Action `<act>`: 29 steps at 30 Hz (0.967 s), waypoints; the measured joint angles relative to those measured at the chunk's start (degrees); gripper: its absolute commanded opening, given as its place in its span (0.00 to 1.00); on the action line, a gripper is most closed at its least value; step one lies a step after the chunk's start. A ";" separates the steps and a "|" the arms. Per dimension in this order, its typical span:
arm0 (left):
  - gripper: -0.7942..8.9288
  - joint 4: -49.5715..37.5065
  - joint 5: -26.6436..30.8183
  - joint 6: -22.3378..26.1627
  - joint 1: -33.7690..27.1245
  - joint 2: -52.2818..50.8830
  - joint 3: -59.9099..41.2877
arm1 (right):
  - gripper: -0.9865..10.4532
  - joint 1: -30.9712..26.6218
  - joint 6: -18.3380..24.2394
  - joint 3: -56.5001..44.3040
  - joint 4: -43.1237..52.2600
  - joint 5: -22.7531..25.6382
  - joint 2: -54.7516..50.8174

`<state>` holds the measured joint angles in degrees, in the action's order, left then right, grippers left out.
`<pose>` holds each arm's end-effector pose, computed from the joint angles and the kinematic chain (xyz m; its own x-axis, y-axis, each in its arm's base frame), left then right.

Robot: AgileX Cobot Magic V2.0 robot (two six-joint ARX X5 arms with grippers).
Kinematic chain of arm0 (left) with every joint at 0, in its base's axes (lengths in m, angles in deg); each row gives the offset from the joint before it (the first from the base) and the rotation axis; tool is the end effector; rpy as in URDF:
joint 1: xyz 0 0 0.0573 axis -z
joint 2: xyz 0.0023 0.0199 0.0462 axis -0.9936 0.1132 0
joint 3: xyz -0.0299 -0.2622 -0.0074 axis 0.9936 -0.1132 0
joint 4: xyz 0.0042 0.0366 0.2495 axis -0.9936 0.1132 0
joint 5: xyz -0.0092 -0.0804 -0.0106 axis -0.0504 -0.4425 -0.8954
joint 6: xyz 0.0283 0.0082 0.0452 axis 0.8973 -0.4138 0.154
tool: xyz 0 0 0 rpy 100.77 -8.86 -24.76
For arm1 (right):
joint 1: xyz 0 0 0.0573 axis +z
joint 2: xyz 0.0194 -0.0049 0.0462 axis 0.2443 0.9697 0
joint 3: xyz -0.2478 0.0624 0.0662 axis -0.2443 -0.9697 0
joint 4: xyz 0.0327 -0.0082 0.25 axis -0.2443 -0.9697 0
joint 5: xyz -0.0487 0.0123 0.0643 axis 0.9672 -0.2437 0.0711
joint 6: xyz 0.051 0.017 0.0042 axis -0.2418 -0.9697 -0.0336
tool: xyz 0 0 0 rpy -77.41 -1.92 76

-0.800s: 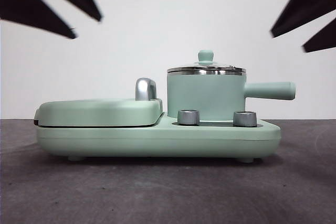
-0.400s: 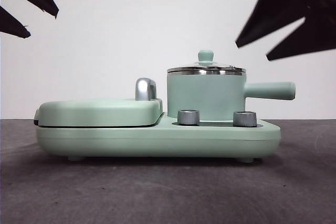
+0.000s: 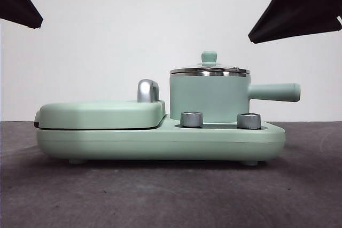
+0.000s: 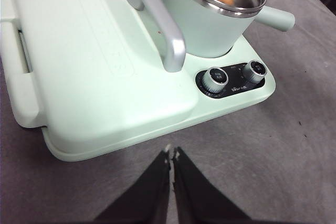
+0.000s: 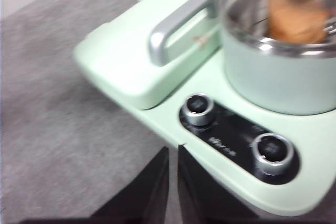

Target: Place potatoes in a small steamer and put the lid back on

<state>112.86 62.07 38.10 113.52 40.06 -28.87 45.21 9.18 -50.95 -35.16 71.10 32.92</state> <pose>0.1230 -0.0756 0.2774 0.6889 -0.5528 -0.4688 0.4608 0.8333 -0.3054 0.1499 0.1003 0.2509 0.5921 0.6976 -0.4034 -0.6671 0.7052 0.2403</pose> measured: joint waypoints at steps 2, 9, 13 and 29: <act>0.09 -0.26 -0.02 0.00 0.00 -0.17 0.02 | 0.10 0.04 -0.28 0.00 0.07 -0.26 -0.13; 0.09 -0.57 -0.02 0.00 0.00 -0.24 0.00 | 0.10 0.00 -0.46 0.00 0.04 -0.24 -0.15; 0.09 -0.33 0.26 2.64 -0.42 -1.51 -0.22 | 0.10 0.00 -0.48 0.00 0.04 -0.22 -0.17; 0.09 -16.85 0.33 12.61 -27.17 -34.34 -30.75 | 0.10 0.00 -0.48 0.00 0.04 -0.22 -0.17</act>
<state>96.01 62.40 50.71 86.35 5.72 -59.62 45.21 8.70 -50.95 -35.12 70.88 32.74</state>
